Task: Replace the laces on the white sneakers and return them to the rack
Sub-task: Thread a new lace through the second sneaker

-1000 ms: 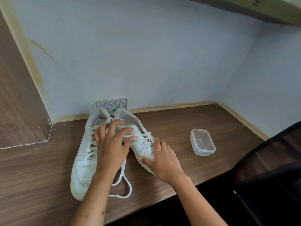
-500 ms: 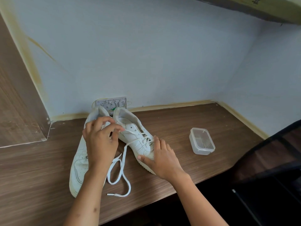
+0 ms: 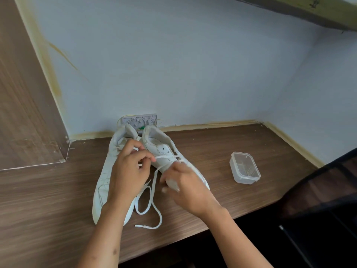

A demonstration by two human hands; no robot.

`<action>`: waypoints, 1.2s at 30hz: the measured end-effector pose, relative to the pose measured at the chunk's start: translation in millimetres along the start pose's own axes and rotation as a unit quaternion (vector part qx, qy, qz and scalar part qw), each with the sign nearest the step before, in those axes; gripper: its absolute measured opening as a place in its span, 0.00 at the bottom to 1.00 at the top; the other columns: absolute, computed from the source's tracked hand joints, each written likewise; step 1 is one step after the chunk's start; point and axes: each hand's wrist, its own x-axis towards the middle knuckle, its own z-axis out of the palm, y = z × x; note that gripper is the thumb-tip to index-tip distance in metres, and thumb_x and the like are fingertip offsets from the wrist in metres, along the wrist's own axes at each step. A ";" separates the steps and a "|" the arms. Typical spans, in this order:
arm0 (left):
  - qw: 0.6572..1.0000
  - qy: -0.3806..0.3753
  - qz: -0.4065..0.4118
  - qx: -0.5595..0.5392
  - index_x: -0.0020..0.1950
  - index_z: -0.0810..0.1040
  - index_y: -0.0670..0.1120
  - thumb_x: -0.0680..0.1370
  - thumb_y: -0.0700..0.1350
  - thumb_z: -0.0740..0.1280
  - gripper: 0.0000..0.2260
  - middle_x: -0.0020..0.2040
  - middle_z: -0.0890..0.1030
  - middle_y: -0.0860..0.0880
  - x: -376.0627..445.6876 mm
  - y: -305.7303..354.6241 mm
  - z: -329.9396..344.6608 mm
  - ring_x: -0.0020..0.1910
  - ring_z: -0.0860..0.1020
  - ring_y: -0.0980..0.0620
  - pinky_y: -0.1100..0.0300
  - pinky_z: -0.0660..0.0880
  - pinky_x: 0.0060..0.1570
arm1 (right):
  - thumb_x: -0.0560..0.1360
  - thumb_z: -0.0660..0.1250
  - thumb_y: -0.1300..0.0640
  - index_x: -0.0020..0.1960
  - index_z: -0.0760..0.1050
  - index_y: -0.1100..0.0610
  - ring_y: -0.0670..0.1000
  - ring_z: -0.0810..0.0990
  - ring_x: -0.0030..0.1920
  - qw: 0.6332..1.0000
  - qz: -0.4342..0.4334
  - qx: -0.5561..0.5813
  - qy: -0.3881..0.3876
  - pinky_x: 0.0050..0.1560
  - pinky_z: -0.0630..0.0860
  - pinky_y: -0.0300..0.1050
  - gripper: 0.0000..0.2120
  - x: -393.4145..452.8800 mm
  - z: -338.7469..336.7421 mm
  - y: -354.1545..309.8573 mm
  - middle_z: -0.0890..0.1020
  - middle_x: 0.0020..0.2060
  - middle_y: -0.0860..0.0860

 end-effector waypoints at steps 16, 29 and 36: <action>0.988 -0.085 0.091 0.091 0.69 0.73 0.54 0.78 0.39 0.64 0.21 0.70 0.71 0.54 2.6 -16.6 27.6 0.67 0.68 0.49 0.47 0.65 0.67 | 0.75 0.68 0.64 0.43 0.74 0.58 0.47 0.76 0.36 0.986 0.050 0.128 -0.099 0.41 0.73 0.43 0.05 0.3 5.4 9.1 0.77 0.34 0.46; 0.993 -0.064 0.074 0.065 0.62 0.77 0.49 0.82 0.46 0.56 0.14 0.57 0.77 0.53 2.9 -9.6 43.8 0.56 0.75 0.51 0.52 0.69 0.61 | 0.78 0.69 0.57 0.47 0.83 0.56 0.43 0.77 0.38 0.968 0.136 0.089 0.194 0.40 0.73 0.33 0.05 -2.6 -18.0 41.5 0.76 0.38 0.43; 0.997 -0.069 0.020 0.021 0.58 0.82 0.50 0.76 0.40 0.70 0.11 0.53 0.79 0.55 2.9 1.6 42.9 0.53 0.76 0.51 0.59 0.72 0.54 | 0.76 0.71 0.55 0.48 0.84 0.52 0.43 0.75 0.35 0.956 0.160 0.047 0.241 0.37 0.73 0.37 0.03 -2.2 -25.9 45.6 0.75 0.38 0.43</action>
